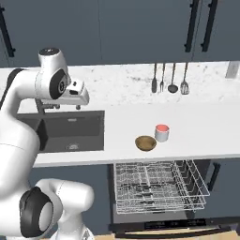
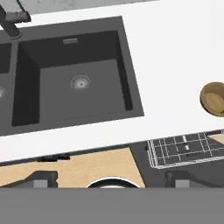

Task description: Pick up the cup and bowl from the counter, place them in the dishwasher, and close the dishwasher door.

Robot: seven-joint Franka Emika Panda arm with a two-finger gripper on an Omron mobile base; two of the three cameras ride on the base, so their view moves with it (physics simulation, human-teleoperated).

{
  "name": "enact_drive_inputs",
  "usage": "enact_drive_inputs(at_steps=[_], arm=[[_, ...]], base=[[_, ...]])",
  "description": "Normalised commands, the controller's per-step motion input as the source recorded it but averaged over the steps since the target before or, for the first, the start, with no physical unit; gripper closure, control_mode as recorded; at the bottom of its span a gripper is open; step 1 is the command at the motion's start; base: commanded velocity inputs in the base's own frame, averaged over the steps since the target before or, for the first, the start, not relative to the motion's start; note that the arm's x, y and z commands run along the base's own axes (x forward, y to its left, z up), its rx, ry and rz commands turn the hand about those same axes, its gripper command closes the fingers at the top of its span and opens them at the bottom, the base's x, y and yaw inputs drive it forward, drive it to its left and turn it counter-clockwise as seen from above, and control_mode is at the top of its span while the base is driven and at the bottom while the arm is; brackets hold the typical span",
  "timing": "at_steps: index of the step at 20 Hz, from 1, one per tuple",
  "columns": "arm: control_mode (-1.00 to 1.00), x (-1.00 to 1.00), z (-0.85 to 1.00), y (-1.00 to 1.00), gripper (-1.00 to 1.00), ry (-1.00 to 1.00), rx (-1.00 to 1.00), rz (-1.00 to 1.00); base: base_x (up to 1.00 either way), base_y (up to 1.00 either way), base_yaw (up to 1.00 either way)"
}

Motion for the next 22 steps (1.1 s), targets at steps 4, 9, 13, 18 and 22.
enact_drive_inputs(at_steps=[4, 9, 13, 18, 22], arm=[[1.00, 0.00, 0.00, 0.00, -1.00, 0.00, 0.00, 0.00], [1.00, 0.00, 0.00, 0.00, -1.00, 0.00, 0.00, 0.00], [1.00, 0.00, 0.00, 0.00, -1.00, 0.00, 0.00, 0.00], [1.00, 0.00, 0.00, 0.00, -1.00, 0.00, 0.00, 0.00], [1.00, 0.00, 0.00, 0.00, -1.00, 0.00, 0.00, 0.00]], base=[[0.00, 0.28, -0.62], [-0.05, 0.48, -0.58], [-0.01, 0.57, -0.54], [0.00, 0.56, -0.52], [0.02, 0.46, -0.46]])
